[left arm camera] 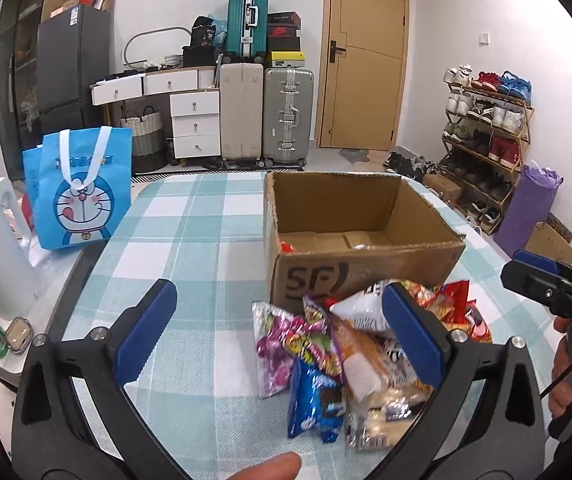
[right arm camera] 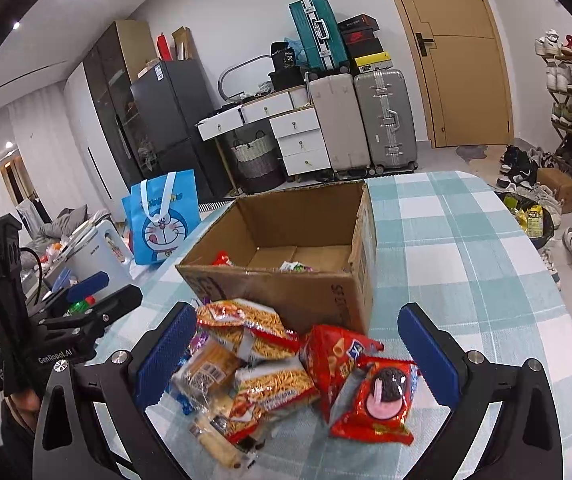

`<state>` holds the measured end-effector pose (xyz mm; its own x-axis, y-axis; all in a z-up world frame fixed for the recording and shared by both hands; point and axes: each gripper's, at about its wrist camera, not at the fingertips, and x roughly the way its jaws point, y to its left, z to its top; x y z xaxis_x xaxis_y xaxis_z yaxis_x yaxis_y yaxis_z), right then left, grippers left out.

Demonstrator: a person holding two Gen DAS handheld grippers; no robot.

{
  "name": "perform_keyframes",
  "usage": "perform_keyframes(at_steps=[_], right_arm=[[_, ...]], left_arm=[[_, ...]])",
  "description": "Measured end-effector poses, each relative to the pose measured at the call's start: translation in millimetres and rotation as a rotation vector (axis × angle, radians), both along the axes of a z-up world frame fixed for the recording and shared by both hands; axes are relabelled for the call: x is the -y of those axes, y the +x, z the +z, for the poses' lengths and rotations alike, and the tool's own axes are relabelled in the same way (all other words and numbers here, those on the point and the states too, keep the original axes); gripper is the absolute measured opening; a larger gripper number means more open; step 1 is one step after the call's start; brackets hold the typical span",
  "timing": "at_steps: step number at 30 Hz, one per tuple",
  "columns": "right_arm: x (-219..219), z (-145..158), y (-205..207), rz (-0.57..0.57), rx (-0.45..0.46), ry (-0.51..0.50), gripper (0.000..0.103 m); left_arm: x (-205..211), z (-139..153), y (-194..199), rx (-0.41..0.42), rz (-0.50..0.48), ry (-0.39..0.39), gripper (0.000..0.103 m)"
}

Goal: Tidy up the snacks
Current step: 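Move both open tools back toward the snack pile, then grasp the blue Oreo pack with the left tool while the right tool grasps the red Oreo pack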

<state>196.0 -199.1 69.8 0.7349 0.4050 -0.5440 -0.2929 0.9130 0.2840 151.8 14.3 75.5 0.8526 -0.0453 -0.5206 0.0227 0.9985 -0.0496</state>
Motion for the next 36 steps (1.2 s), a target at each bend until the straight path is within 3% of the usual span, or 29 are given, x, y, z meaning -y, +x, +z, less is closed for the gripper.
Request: perform_keyframes(at_steps=[19, 36], right_arm=[[-7, -20, -38, -0.009, 0.023, -0.077, 0.102], [-1, -67, -35, -0.032, -0.074, -0.099, 0.102]], left_arm=[[1, -21, -38, -0.011, 0.004, 0.022, 0.102], [14, -53, -36, -0.045, -0.020, 0.069, 0.102]])
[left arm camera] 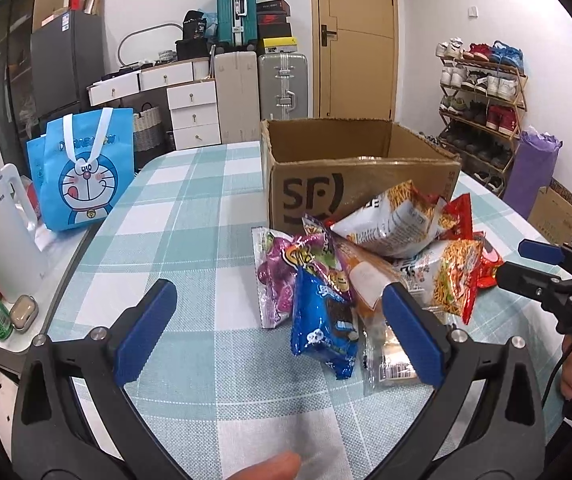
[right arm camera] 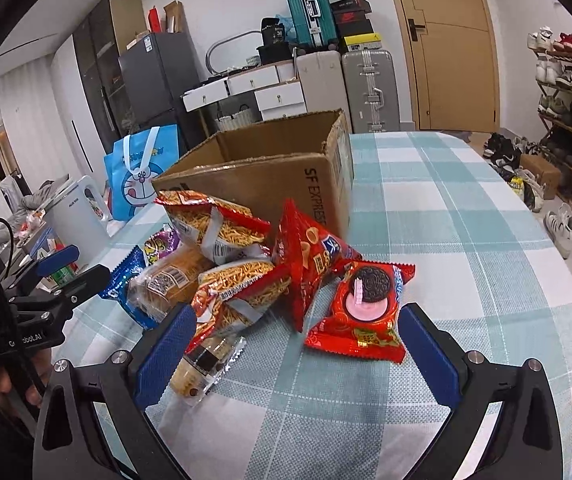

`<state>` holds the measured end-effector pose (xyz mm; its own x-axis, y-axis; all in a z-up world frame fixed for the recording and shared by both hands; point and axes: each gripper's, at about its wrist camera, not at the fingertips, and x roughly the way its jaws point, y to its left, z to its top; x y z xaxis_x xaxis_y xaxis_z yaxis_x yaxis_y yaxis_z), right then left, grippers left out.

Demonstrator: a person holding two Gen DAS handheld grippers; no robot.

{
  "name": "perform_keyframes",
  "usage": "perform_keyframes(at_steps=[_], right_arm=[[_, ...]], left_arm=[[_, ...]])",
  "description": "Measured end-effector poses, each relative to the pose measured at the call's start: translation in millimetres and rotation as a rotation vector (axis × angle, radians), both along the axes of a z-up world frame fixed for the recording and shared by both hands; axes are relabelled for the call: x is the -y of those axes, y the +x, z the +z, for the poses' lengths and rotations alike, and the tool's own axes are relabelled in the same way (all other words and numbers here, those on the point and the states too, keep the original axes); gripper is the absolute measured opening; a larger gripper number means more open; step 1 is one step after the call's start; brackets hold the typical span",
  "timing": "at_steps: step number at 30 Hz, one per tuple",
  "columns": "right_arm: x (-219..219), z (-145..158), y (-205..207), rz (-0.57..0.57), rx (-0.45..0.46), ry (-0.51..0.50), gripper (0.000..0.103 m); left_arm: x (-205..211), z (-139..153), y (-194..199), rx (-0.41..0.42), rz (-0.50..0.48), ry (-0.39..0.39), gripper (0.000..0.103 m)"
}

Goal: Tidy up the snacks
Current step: 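Grasp the blue Oreo pack with the left tool while the right tool grasps the red Oreo pack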

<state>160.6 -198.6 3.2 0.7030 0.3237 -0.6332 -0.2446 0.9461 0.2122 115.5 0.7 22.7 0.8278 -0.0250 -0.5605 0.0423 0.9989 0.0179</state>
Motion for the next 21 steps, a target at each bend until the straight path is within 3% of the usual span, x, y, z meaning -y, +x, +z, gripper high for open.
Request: perform_keyframes(at_steps=[9, 16, 21], right_arm=[[1, -20, 18, -0.032, -0.083, -0.043, 0.102], [14, -28, 38, -0.073, -0.168, -0.021, 0.102], [14, -27, 51, -0.103, -0.152, -0.080, 0.102]], left_arm=[[-2, -16, 14, -0.053, -0.001, -0.017, 0.102], [-7, -23, 24, -0.092, 0.003, -0.028, 0.102], [-7, -24, 29, -0.079, 0.014, -0.028, 0.102]])
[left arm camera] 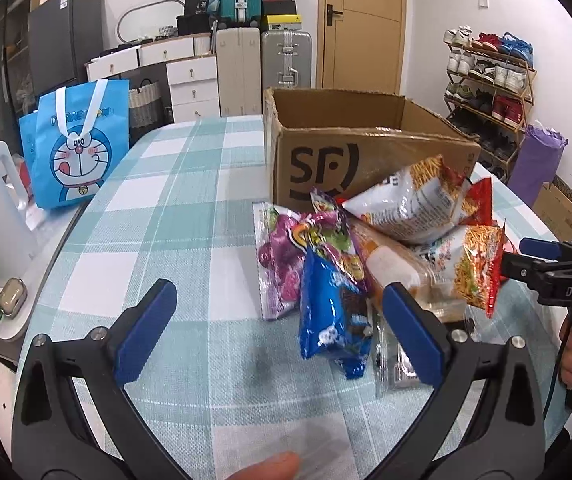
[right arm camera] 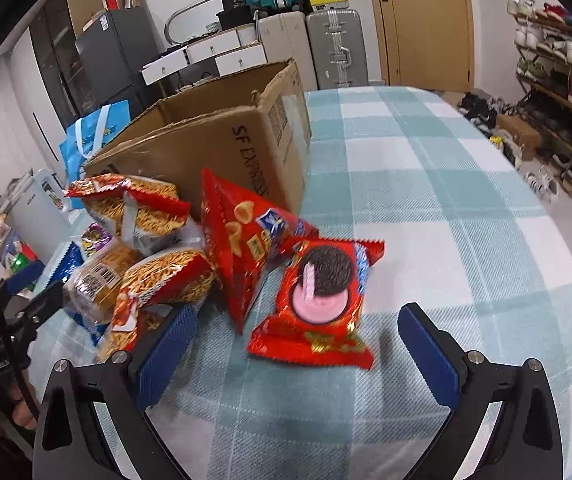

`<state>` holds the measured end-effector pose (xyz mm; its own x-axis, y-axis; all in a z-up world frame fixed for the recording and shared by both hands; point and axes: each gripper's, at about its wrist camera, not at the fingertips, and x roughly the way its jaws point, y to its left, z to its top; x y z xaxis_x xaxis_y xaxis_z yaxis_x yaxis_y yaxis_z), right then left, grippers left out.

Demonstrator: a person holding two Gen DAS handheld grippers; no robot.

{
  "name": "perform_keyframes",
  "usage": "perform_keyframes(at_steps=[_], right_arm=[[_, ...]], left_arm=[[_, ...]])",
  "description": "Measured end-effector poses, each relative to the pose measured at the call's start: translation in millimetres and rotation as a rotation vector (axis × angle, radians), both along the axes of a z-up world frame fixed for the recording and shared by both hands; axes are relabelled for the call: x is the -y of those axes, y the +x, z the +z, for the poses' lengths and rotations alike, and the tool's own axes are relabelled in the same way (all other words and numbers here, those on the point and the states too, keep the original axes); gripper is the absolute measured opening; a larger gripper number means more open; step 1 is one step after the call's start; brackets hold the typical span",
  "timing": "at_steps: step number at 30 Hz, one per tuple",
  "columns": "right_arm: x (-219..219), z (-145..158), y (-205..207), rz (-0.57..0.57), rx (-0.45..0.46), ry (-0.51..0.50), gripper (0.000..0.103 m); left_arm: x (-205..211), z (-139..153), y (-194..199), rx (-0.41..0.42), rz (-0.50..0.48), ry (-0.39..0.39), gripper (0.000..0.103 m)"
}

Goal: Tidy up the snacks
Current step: 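Grasp the blue Oreo pack with the left tool while the right tool grasps the red Oreo pack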

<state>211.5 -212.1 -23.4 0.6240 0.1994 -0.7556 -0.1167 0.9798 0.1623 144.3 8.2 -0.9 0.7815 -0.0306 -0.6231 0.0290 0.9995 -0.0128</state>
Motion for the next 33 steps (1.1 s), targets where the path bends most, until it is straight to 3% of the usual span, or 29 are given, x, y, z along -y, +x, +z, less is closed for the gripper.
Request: perform_keyframes(at_steps=[12, 21, 33], right_arm=[[1, -15, 27, -0.006, -0.076, -0.004, 0.102], [5, -17, 29, 0.003, -0.075, 0.003, 0.102], [11, -15, 22, -0.002, -0.071, -0.001, 0.102]], left_arm=[[-6, -9, 25, -0.047, 0.002, -0.011, 0.102], [-10, -15, 29, -0.072, -0.006, -0.028, 0.102], [-3, -22, 15, -0.115, -0.032, 0.045, 0.102]])
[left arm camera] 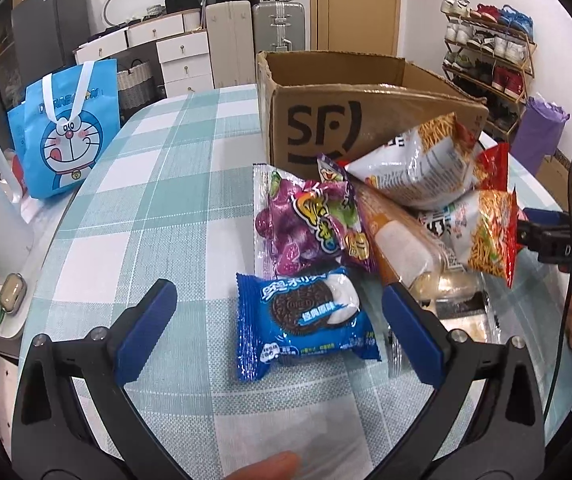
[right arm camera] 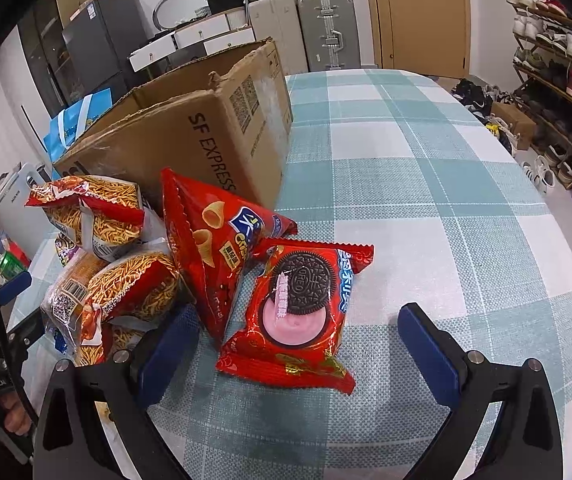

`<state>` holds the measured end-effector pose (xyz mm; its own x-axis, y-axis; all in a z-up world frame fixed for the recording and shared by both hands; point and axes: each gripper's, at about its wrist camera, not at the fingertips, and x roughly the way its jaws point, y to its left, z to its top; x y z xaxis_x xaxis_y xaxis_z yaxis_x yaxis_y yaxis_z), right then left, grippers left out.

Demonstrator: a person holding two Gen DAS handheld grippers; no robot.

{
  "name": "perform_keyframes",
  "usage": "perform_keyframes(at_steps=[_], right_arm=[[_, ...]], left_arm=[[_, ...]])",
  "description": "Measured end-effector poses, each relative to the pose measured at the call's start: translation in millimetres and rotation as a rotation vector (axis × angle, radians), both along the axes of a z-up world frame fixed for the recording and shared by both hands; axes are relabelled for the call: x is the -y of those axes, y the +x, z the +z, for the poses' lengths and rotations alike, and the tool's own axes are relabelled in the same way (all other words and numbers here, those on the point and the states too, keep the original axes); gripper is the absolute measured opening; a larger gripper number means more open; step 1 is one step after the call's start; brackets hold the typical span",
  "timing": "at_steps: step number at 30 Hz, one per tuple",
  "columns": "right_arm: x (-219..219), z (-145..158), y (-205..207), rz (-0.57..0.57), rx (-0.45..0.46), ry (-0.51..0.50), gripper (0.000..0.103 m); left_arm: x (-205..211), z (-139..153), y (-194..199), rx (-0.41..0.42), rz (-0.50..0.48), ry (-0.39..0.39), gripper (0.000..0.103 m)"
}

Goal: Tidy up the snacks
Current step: 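Grasp the blue Oreo pack with the left tool while the right tool grasps the red Oreo pack, then lift both Oreo packs and carry them toward the cardboard box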

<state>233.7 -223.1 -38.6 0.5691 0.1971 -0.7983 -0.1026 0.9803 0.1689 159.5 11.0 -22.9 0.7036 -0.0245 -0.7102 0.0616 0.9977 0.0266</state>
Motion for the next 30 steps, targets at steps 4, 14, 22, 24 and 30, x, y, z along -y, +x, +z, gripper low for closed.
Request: perform_keyframes(at_steps=[4, 14, 22, 24, 30], right_arm=[[0, 0, 0, 0.006, -0.002, -0.008, 0.101], [-7, 1, -3, 0.036, 0.010, -0.069, 0.074], [-8, 3, -8, 0.052, 0.021, -0.087, 0.057], [-8, 4, -10, 0.053, 0.028, -0.092, 0.054], [-5, 10, -17, 0.058, 0.049, -0.100, 0.051]], left_arm=[[2, -5, 2, -0.027, -0.007, 0.007, 0.102], [10, -23, 10, -0.120, -0.052, 0.009, 0.086], [9, -28, 11, -0.132, -0.085, -0.020, 0.066], [12, -26, 8, -0.120, -0.094, -0.008, 0.056], [13, -22, 4, -0.098, -0.091, 0.002, 0.045]])
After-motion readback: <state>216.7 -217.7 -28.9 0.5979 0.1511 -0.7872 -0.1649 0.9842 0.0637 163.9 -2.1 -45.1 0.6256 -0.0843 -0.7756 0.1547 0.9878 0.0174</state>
